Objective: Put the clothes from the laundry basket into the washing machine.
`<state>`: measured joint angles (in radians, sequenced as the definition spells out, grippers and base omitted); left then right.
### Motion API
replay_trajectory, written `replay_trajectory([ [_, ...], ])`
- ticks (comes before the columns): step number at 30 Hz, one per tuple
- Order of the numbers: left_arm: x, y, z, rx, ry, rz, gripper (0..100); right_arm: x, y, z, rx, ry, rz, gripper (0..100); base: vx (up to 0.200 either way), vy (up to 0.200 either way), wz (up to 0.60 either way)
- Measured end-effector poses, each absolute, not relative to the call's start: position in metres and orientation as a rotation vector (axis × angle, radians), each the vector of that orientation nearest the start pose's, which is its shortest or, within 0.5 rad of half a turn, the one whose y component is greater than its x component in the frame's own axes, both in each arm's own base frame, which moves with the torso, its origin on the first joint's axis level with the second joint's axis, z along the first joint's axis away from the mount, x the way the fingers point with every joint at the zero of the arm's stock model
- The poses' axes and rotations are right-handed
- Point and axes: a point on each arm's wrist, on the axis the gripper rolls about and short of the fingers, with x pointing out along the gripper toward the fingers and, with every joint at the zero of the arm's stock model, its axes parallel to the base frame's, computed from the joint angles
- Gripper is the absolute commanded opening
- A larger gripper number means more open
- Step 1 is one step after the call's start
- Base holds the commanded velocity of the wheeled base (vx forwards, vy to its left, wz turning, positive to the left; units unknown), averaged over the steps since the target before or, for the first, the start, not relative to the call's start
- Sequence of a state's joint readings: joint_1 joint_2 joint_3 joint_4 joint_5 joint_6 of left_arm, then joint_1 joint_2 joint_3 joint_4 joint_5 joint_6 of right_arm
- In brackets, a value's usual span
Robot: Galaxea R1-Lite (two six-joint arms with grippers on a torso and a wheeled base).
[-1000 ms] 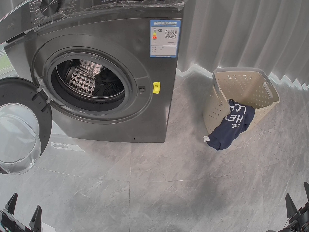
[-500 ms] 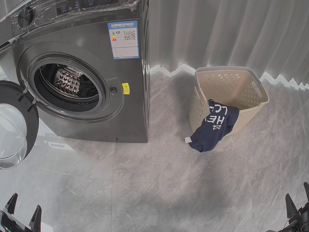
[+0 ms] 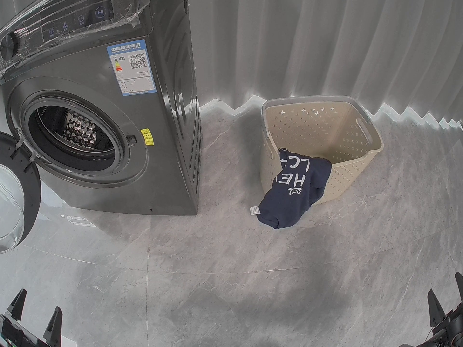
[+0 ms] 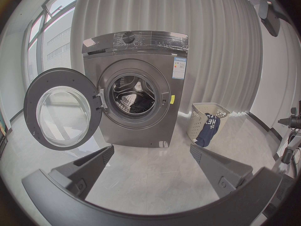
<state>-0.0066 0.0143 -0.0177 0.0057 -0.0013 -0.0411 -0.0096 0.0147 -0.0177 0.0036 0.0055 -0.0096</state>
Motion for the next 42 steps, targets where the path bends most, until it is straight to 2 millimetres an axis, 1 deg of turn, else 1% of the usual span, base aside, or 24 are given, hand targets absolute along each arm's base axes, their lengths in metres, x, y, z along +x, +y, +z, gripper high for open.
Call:
replay_trajectory([
  [16, -0.023, 0.0002, 0.0801, -0.042, 0.003, -0.008, 100, -0.023, 0.0004, 0.0804, -0.01, 0.0, -0.005, 100, 0.2, 0.0, 0.0],
  [19, -0.023, 0.0002, 0.0801, -0.043, 0.003, -0.008, 100, -0.023, 0.0004, 0.0804, -0.01, 0.0, -0.005, 100, 0.0, 0.0, 0.0],
  [22, -0.023, 0.0002, 0.0801, -0.044, 0.003, -0.008, 100, -0.023, 0.0003, 0.0804, -0.01, 0.0, -0.004, 100, 0.0, 0.0, -0.6],
  [31, -0.0229, 0.0002, 0.0801, -0.043, 0.004, -0.008, 100, -0.0229, 0.0004, 0.0804, -0.01, 0.001, -0.005, 100, 0.2, 0.0, 0.0],
  [42, -0.0229, 0.0002, 0.0801, -0.044, 0.004, -0.008, 100, -0.0229, 0.0003, 0.0804, -0.01, 0.001, -0.004, 100, 0.0, 0.0, 0.0],
])
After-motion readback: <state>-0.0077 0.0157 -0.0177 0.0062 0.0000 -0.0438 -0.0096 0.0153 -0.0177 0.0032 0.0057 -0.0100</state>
